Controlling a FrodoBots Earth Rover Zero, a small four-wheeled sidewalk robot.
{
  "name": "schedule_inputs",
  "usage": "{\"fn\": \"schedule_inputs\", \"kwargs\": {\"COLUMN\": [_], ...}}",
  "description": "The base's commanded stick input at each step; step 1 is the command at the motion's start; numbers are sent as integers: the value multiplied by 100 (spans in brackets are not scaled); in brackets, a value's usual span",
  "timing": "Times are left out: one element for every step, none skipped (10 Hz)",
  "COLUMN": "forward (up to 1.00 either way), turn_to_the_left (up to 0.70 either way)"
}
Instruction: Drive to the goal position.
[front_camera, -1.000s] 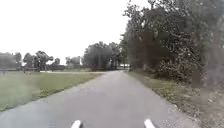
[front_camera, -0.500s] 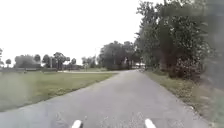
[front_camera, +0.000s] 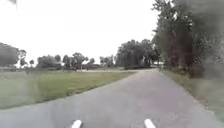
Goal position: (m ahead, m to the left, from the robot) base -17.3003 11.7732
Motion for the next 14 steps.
{"fn": "schedule_inputs", "kwargs": {"forward": [0,0,0,0,0,0,0,0,0,0,0,0,0,0], "turn_to_the_left": [85,85,85,85,85,85,85,85,85,85,85,85,85,85]}}
